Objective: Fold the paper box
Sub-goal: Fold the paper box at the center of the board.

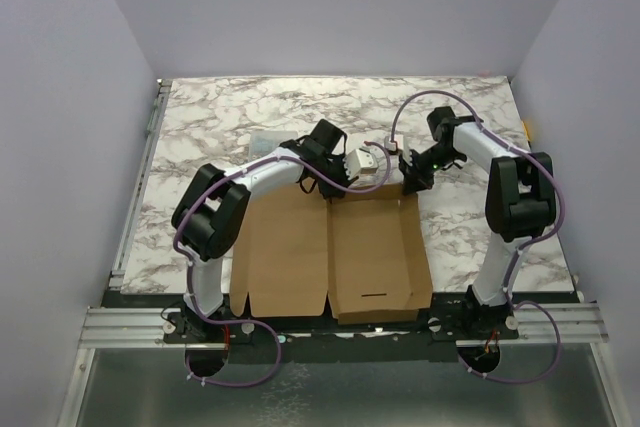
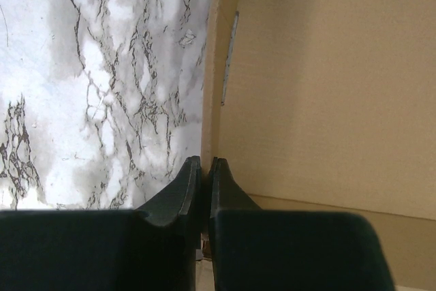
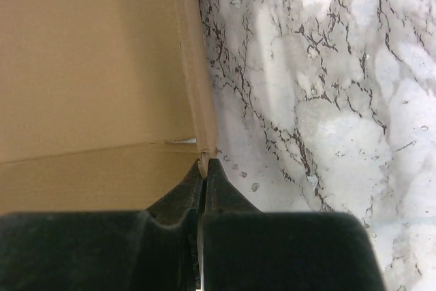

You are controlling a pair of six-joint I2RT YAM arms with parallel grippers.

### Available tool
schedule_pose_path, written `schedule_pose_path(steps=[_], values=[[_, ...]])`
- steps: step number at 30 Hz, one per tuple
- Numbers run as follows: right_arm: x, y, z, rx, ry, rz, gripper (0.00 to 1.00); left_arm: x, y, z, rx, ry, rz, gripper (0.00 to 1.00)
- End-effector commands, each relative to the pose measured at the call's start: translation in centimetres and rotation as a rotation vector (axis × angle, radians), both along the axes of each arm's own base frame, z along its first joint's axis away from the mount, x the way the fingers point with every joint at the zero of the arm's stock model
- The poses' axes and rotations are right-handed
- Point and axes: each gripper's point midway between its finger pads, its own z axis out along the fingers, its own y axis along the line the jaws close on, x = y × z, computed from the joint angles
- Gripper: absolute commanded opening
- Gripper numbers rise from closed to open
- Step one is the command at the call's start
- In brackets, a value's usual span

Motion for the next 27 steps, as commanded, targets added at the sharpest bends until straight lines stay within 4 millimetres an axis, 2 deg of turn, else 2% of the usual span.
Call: schedule_pose_path(steps=[1, 5, 9, 15, 27], values=[[-4.1, -1.1, -3.0, -0.130, 0.123, 0.045, 0.00, 1.8, -1.1, 2.8, -0.102, -0.088, 0.020, 0.00], [-4.3, -0.4, -2.4, -0.145, 0.089, 0.067, 0.00, 1.9, -1.4, 3.6, -0.115, -0.101, 0.020, 0.00], [-4.3, 0.1, -2.7, -0.174, 0.075, 0.081, 0.00, 1.8, -1.7, 4.0, -0.127, -0.098, 0.016, 0.00], [-4.4, 0.0, -3.0, -0.198, 0.125, 0.063, 0.00, 1.4, -1.4, 4.2, -0.140, -0.119, 0.012, 0.00], [-4.6, -0.3, -3.2, -0.248, 0.142, 0.072, 0.00, 1.5, -1.5, 6.1, -0.195, -0.199, 0.008, 0.00]])
